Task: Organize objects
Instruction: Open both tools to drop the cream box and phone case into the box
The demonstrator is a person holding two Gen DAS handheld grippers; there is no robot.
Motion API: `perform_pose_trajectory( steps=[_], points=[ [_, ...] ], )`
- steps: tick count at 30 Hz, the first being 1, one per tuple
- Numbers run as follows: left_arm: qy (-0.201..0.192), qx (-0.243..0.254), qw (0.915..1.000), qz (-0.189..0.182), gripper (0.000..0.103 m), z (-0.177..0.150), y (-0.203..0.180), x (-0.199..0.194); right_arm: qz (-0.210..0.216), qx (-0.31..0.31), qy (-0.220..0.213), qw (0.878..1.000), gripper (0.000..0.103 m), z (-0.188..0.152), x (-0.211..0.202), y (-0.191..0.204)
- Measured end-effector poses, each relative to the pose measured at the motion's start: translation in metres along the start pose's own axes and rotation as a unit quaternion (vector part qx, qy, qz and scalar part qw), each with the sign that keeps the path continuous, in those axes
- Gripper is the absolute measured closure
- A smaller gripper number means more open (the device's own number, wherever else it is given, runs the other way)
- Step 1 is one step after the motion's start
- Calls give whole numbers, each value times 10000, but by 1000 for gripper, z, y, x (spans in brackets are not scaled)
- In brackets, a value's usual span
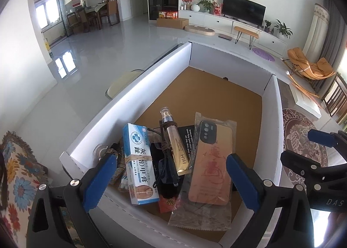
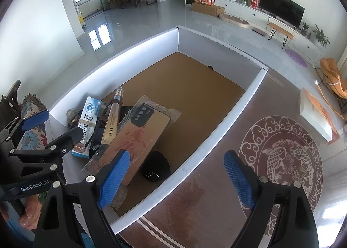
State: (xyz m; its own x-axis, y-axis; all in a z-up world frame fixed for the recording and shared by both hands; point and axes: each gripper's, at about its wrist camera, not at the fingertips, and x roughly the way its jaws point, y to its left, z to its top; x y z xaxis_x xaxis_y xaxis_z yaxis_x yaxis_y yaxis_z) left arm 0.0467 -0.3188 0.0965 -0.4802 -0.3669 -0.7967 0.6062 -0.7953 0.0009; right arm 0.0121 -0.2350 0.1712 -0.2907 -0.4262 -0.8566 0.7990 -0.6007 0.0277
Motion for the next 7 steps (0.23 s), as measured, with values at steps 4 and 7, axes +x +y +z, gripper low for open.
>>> perform_pose_trajectory(
  steps=[4,7],
  points=[
    [-72,-84,9999,23,0,-1,1,-2,-16,22,25,10000,14,-2,3,-3],
    [-125,-118,9999,23,0,0,2,-4,-33,34,56,10000,14,-3,6,-4]
  ],
)
